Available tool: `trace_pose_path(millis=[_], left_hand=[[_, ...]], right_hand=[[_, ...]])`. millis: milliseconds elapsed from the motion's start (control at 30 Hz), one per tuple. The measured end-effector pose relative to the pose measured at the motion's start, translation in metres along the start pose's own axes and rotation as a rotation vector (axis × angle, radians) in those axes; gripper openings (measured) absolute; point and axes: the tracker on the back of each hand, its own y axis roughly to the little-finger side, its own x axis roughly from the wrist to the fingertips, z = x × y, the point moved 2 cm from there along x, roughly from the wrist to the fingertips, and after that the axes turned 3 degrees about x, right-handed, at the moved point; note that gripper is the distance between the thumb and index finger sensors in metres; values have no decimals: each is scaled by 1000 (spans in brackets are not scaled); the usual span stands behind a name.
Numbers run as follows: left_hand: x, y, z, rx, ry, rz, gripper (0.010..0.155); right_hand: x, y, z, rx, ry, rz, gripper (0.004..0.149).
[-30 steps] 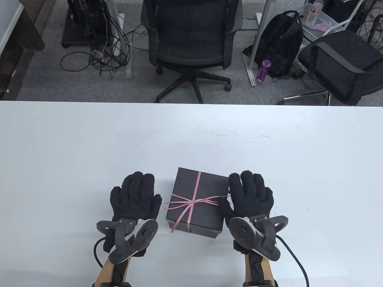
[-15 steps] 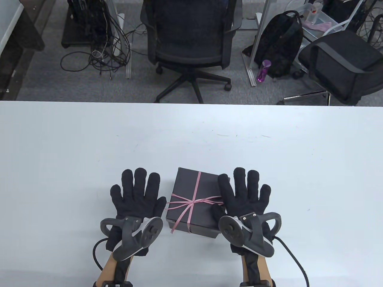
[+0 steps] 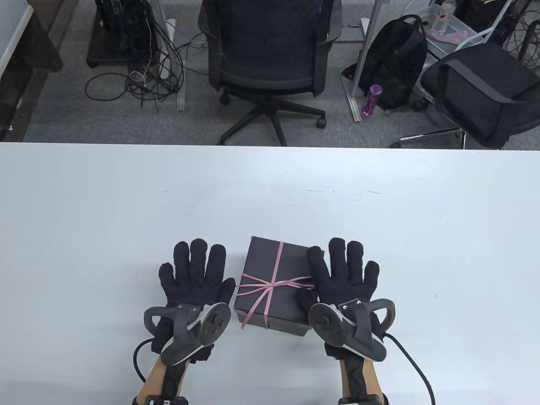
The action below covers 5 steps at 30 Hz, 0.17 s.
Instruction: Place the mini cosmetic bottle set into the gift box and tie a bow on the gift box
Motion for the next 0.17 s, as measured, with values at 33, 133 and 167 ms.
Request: trace_pose_path(millis=[33,133,167], left_hand=[[0,0,0,0,1,1,74],[0,0,0,-5,0,1,74],[0,1,0,-7,1,2,74]], right_hand=[[0,0,0,2,0,0,85],[1,0,1,7,-4,0,84],[1,1,2,9,-8,2,84]])
